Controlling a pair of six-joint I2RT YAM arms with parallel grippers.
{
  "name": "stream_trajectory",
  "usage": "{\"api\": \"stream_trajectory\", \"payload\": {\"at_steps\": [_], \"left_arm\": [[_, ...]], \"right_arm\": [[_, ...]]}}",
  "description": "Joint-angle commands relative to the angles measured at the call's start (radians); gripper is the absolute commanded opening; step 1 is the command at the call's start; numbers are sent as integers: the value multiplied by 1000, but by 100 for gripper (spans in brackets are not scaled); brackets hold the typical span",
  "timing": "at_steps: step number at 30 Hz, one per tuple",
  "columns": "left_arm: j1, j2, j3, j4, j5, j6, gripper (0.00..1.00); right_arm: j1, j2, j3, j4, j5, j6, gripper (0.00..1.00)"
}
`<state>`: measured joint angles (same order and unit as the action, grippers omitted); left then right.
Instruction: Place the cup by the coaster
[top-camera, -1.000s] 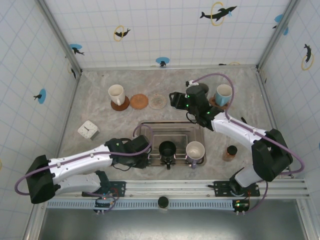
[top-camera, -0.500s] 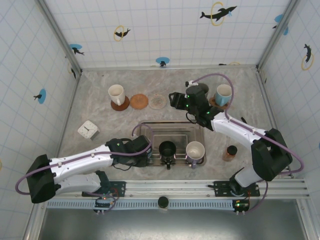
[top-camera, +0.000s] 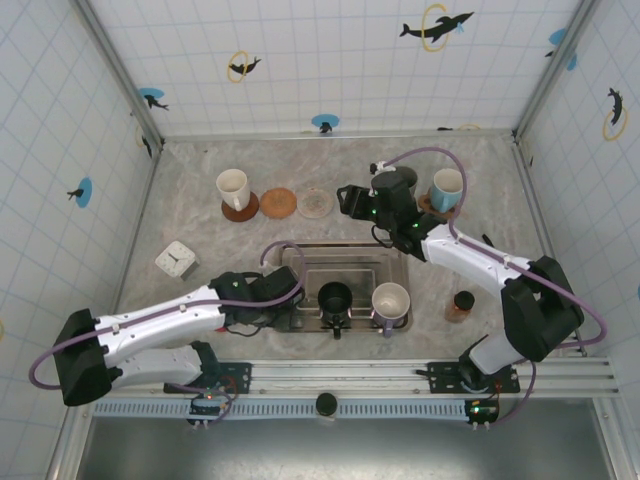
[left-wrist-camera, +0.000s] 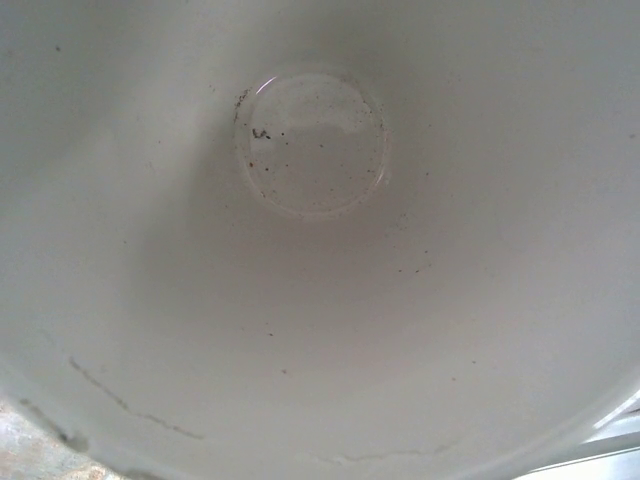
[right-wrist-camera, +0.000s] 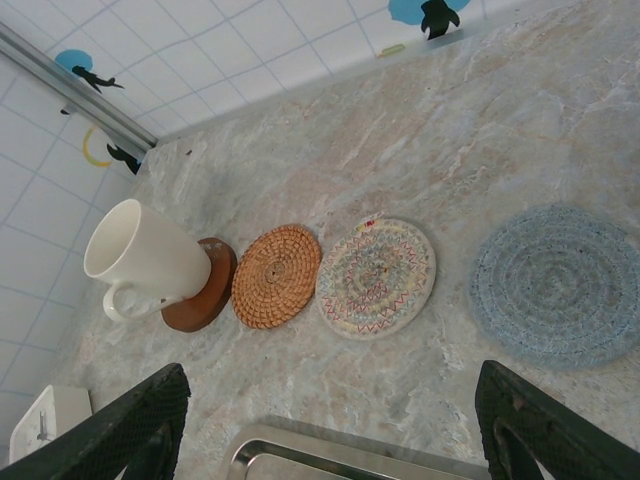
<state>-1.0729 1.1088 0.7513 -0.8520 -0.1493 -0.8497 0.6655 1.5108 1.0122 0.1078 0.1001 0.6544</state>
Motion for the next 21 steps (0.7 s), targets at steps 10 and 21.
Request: {"api": "stream_trajectory", "payload": {"at_steps": [10, 21], "left_arm": [[41, 70, 129, 76, -166, 96, 0], [280, 143, 165, 278, -95, 283, 0]], "right_arm": [[-8, 16, 62, 7, -33, -4, 75], [-24, 22, 53, 7, -51, -6, 74]]}}
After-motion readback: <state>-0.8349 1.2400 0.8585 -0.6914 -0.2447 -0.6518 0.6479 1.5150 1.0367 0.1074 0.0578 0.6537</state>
